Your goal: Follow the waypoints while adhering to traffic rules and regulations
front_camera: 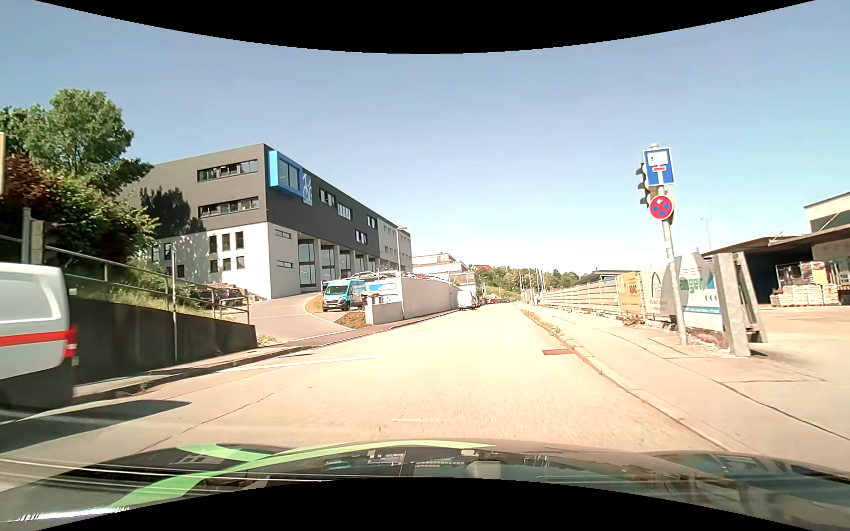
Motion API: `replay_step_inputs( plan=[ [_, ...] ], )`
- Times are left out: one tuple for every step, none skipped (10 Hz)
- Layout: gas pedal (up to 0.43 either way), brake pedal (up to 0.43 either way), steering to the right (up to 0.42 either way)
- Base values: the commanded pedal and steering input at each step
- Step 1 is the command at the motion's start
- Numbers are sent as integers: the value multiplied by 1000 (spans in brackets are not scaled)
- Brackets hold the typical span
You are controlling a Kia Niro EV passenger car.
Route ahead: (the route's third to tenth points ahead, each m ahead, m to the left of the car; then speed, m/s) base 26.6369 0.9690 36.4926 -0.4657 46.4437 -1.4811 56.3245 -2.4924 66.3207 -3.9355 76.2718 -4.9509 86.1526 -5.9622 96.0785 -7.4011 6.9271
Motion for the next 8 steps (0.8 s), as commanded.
replay_step_inputs(
  plan=[
    [220, 0, 26],
    [220, 0, 34],
    [220, 0, 39],
    [220, 0, 45],
    [220, 0, 48],
    [220, 0, 48],
    [220, 0, 44],
    [220, 0, 38]
  ],
)
